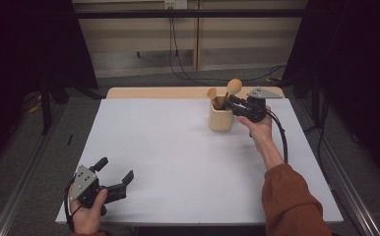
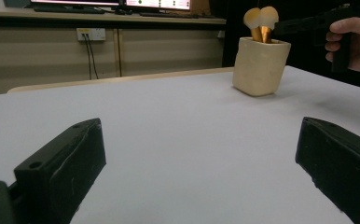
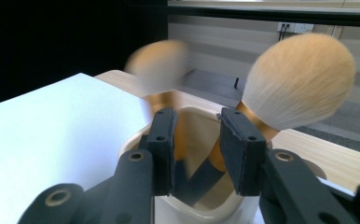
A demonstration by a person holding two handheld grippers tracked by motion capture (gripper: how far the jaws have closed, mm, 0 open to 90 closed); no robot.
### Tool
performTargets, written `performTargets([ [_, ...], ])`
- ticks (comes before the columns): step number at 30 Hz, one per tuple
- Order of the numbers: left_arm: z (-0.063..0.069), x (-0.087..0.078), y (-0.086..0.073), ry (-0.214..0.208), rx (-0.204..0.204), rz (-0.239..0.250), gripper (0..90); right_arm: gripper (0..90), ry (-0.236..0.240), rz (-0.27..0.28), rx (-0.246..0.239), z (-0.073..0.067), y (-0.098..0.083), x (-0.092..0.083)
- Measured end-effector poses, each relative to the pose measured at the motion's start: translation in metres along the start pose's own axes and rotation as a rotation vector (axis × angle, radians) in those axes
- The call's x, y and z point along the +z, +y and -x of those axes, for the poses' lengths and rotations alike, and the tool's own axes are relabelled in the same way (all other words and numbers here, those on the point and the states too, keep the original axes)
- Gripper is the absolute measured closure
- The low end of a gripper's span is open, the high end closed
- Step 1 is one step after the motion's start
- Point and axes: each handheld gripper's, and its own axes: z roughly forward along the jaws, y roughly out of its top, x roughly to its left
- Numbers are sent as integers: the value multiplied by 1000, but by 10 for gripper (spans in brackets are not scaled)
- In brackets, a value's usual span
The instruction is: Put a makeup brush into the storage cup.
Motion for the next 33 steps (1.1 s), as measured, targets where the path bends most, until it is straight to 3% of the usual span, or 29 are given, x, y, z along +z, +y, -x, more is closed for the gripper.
performTargets([
  [10,0,0,0,3,-1,-5,15,416,-5,12,-21,0,-3,-17],
  [19,-1,0,-1,5,-3,-8,15,74,24,33,19,1,-7,-32],
  [24,-2,2,-2,7,-13,-7,15,35,39,48,44,0,-10,-40],
  [33,-3,5,-3,20,-22,-12,15,36,-8,45,45,0,-21,-52],
])
